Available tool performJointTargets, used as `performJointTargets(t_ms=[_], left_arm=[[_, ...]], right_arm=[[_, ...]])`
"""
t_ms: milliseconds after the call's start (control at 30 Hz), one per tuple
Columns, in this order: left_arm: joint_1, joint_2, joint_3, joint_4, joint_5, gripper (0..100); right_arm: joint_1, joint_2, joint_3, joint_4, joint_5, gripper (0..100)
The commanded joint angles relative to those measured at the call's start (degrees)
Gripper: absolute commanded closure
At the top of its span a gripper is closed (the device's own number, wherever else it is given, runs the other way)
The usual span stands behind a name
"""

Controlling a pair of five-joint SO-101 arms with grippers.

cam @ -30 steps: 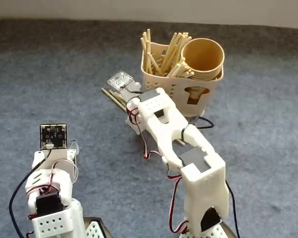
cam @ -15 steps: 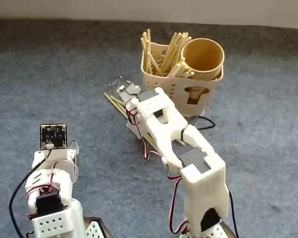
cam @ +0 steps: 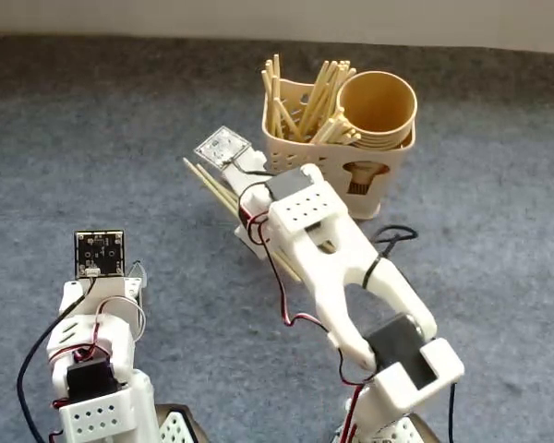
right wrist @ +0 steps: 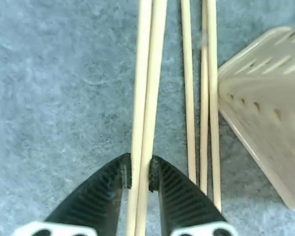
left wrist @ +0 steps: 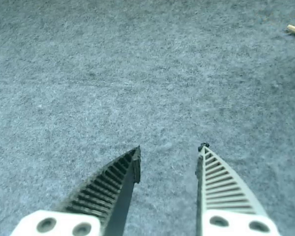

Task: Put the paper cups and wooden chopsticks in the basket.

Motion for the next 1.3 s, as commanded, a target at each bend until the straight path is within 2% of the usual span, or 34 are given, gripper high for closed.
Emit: performJointTargets(t_ms=[0, 133, 333, 533, 667, 967, 1167, 1267], left_arm=[[-0.48, -0.22, 1.10, 0.09, -0.35, 81], [-0.48, -0.22, 1.10, 0.09, -0.35, 81], [-0.48, -0.22, 1.10, 0.09, -0.35, 81], [-0.48, -0.22, 1.10, 0.09, -0.35, 81], [-0.40, -0.22, 1.10, 0.09, -0.35, 81], [-0.40, -0.22, 1.10, 0.09, -0.35, 81], [-0.40, -0.22, 1.10, 0.00, -0.35, 81], [-0.40, -0.22, 1.10, 0.00, -0.35, 81]], right_arm=[[-0.66, -9.27, 1.45, 0.31, 0.09, 99.2], [-0.66, -17.01, 4.00, -0.22, -0.79, 99.2], [-0.66, -26.42, 8.13, -4.70, -16.53, 99.2], [-0.75, -34.07, 15.87, -13.76, -19.34, 99.2], [-3.12, -39.34, 24.13, -24.92, -19.60, 99.2], [-5.23, -50.77, 41.54, -60.00, -19.25, 99.2], [-5.23, -54.37, 45.93, -72.75, -19.25, 99.2], [-3.03, -54.20, 45.93, -77.05, -19.25, 99.2]])
